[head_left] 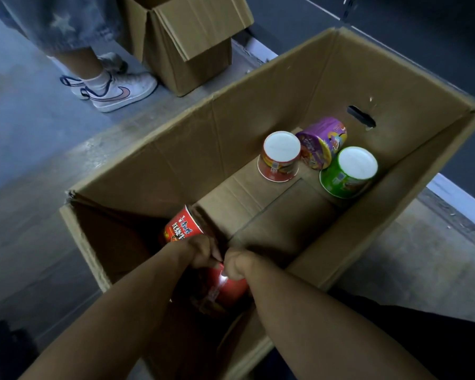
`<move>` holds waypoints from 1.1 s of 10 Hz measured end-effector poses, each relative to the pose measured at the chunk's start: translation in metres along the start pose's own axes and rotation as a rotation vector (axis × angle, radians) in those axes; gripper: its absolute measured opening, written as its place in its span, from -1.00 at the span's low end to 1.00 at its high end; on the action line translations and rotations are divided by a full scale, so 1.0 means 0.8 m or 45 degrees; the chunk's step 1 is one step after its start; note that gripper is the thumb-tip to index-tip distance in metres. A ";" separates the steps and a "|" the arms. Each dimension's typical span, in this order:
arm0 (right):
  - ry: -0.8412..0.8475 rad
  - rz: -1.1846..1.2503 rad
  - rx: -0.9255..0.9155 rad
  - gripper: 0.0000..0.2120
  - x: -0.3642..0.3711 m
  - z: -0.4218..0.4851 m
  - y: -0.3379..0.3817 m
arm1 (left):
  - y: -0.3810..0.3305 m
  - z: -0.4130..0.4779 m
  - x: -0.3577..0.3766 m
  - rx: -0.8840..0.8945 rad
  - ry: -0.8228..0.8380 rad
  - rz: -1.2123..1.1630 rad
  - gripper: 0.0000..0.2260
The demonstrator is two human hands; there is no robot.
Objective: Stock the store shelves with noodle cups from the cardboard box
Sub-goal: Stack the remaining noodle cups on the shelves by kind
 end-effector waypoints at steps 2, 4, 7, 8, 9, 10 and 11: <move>-0.151 -0.158 -0.089 -0.71 -0.048 0.004 0.013 | -0.004 -0.005 -0.041 -0.004 -0.209 -0.211 -0.78; -0.223 0.006 -0.154 -0.72 -0.118 -0.014 0.010 | -0.020 -0.013 -0.085 -0.028 -0.419 -0.526 -0.85; -0.327 0.105 -0.301 -0.74 -0.242 -0.121 0.042 | -0.133 -0.125 -0.186 -0.021 -0.676 -0.362 -0.81; -0.371 0.129 -0.308 -0.73 -0.292 -0.181 0.065 | -0.177 -0.179 -0.225 -0.039 -0.709 -0.409 -0.81; -0.441 0.124 -0.310 -0.72 -0.348 -0.250 0.091 | -0.222 -0.238 -0.265 -0.005 -0.728 -0.458 -0.82; -0.456 0.122 -0.352 -0.76 -0.405 -0.329 0.124 | -0.269 -0.301 -0.305 0.052 -0.718 -0.529 -0.85; -0.434 0.231 -0.365 -0.75 -0.455 -0.405 0.153 | -0.319 -0.366 -0.349 0.143 -0.697 -0.639 -0.80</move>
Point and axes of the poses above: each hand's wrist, its own z-axis towards the middle knuckle, its own x-axis out of the palm, y = z × x, the point moved 9 cm from there along z, towards the middle knuckle, and after that the axes turned 10 degrees about -x, right-handed, at the moved point
